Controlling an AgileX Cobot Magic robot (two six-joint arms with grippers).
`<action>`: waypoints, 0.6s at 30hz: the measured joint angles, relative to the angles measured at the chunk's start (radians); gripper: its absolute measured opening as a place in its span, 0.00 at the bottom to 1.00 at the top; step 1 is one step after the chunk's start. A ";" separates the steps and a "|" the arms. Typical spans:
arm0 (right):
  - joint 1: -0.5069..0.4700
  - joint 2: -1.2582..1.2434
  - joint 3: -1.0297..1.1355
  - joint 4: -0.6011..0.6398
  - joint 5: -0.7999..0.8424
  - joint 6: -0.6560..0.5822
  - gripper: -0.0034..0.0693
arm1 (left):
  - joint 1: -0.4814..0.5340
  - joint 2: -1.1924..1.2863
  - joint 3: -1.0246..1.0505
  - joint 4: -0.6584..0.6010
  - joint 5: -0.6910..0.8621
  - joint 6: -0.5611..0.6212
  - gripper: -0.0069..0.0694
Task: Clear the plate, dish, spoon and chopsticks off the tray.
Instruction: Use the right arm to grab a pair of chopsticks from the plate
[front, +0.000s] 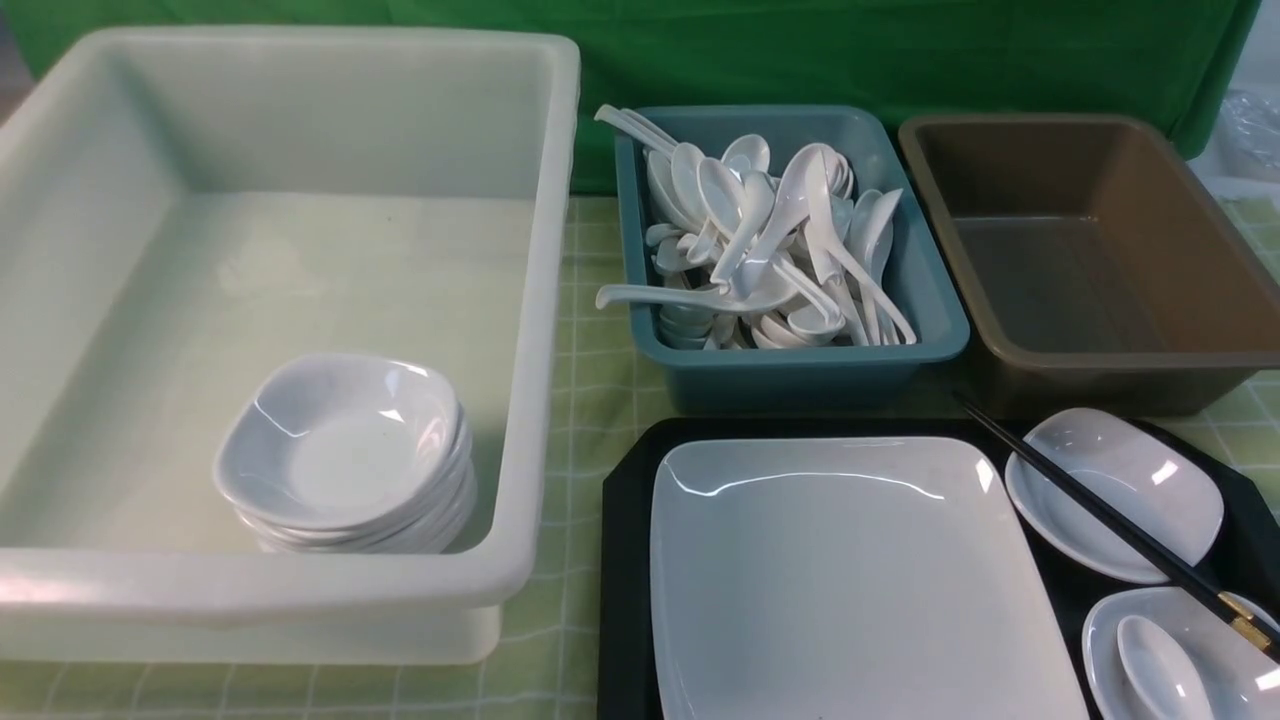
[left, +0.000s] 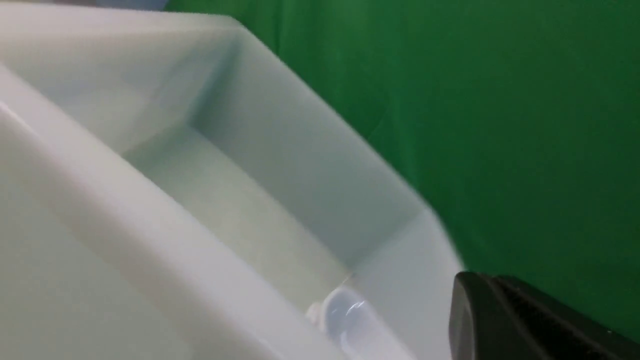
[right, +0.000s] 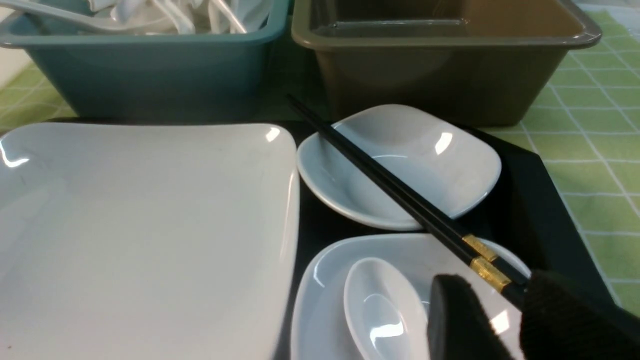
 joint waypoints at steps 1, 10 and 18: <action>0.000 0.000 0.000 0.000 0.000 0.000 0.38 | 0.000 0.000 0.000 -0.019 -0.026 -0.010 0.12; 0.000 0.000 0.000 0.000 0.000 0.000 0.38 | 0.000 0.115 -0.302 0.075 0.321 0.211 0.12; 0.000 0.000 0.000 0.000 -0.001 0.000 0.38 | -0.221 0.552 -0.592 0.087 0.553 0.541 0.12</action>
